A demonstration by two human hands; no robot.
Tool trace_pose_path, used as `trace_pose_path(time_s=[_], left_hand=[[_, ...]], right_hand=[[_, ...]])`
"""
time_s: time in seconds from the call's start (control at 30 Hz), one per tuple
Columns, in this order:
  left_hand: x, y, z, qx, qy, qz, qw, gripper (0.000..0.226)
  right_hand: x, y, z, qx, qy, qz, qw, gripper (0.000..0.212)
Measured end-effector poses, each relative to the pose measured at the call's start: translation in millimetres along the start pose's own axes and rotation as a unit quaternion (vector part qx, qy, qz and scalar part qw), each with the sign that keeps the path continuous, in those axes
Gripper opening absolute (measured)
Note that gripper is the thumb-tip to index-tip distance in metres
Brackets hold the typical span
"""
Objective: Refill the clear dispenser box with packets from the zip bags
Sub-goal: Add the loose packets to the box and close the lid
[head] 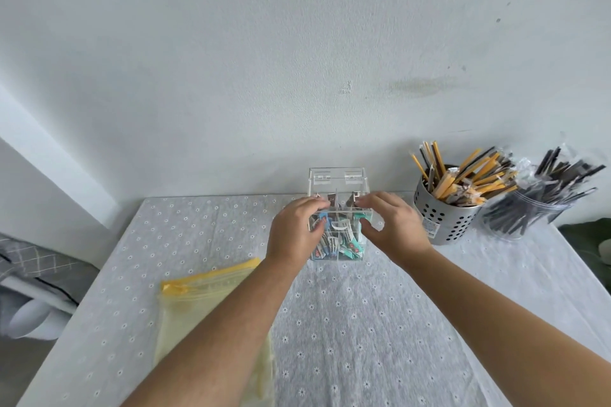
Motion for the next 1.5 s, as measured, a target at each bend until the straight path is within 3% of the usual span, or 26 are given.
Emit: trace_pose_path(time_s=[0.17, 0.73, 0.93, 1.03, 1.2, 1.4, 1.5], left_hand=[[-3, -3, 12, -0.014, 0.019, -0.012, 1.000, 0.034], [-16, -30, 69, 0.031, 0.044, -0.019, 0.998, 0.036], [-14, -10, 68, 0.011, -0.032, 0.070, 0.997, 0.048], [0, -9, 61, 0.017, -0.063, 0.098, 0.993, 0.058], [53, -61, 7, 0.104, -0.014, 0.060, 0.993, 0.051], [82, -149, -106, 0.225, -0.031, 0.073, 0.971, 0.055], [86, -191, -169, 0.321, -0.060, 0.089, 0.941, 0.062]], right_hand=[[-3, 7, 14, 0.026, -0.002, 0.017, 1.000, 0.024], [-25, 41, 64, -0.050, -0.043, 0.056, 0.996, 0.026], [-26, 30, 65, -0.099, -0.105, 0.000, 0.989, 0.025], [-23, 14, 67, -0.105, -0.144, -0.028, 0.984, 0.035], [-24, -40, 32, -0.112, -0.120, 0.060, 0.985, 0.033], [-106, -100, -54, -0.109, -0.239, 0.081, 0.961, 0.034], [-145, -116, -90, -0.136, -0.306, 0.051, 0.941, 0.044]])
Point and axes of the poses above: each hand's wrist, its own z-axis towards the middle knuckle, its own x-axis out of the back of the hand, y = z × x, the point moved 9 cm from there along z, towards the middle knuckle, and after that the axes turned 3 degrees about x, right-handed, at the moved point
